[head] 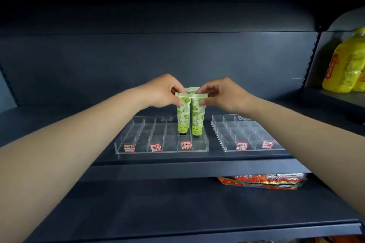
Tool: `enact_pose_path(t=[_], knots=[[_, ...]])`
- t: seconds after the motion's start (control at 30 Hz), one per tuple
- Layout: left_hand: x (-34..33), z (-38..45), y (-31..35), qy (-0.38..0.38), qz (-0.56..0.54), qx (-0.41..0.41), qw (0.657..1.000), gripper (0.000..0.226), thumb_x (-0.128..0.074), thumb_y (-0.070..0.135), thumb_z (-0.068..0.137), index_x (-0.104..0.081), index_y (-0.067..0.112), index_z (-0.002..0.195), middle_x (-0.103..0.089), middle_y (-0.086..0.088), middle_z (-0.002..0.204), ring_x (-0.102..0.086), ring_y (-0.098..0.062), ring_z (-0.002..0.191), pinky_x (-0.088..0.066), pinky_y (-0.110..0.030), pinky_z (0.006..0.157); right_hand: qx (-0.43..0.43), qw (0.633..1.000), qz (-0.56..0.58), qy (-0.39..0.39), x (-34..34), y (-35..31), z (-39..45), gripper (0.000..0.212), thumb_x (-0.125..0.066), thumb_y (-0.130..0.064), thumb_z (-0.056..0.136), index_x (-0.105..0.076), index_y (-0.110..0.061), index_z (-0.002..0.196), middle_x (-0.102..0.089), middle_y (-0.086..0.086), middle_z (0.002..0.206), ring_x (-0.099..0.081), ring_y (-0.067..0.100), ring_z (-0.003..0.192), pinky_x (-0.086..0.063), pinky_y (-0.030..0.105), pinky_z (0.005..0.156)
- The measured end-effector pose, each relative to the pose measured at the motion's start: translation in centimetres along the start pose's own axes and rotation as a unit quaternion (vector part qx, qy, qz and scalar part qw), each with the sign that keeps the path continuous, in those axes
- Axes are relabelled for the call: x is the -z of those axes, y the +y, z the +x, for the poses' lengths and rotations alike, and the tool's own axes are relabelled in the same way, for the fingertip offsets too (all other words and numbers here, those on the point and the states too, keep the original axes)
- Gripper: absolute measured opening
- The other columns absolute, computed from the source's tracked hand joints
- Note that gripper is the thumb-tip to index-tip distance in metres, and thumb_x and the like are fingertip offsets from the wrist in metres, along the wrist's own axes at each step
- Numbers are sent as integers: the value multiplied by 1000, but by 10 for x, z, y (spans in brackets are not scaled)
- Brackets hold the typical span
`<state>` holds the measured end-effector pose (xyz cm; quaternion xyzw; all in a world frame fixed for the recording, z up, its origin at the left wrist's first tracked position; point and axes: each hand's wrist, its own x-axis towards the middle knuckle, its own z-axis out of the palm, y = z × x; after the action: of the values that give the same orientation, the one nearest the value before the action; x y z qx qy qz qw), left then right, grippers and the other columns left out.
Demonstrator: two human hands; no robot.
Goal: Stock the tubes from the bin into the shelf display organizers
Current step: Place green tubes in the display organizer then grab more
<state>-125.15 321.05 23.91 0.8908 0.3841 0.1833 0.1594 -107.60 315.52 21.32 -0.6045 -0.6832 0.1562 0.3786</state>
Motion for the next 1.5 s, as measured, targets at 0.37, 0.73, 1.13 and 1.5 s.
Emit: enact_pose_path(t=[0.37,0.73,1.13,1.5], knots=[[-6,6,-10,15,-40,16,999,19,-74,12,78,-72,17,97,-66,11,82,-60,-3,78,-45,-19,79,-18,1000,7,14,-4,3,4,16,-73,-10,79,-68,-15,92,-69,16,100,-63,30,89,-49,39,93],[-8,9,-11,20,-41,6,999,25,-72,10,80,-69,14,104,-65,7,92,-60,-8,89,-47,-23,90,-26,1000,5,6,-1,2,2,17,-75,-11,77,-68,-18,91,-69,15,100,-60,18,81,-50,35,88],[-5,7,-9,31,-46,-4,998,25,-73,10,78,-68,19,101,-67,3,99,-64,-8,91,-49,-25,90,-17,999,-19,19,8,3,-2,19,-74,-13,79,-68,-16,96,-66,1,88,-61,11,83,-47,17,78],[4,-14,2,82,58,-50,994,29,-74,17,79,-65,20,106,-64,4,105,-58,-9,96,-46,-25,85,13,992,-120,44,22,-10,-22,35,-75,-21,77,-62,-16,109,-63,0,104,-61,14,94,-49,25,85]])
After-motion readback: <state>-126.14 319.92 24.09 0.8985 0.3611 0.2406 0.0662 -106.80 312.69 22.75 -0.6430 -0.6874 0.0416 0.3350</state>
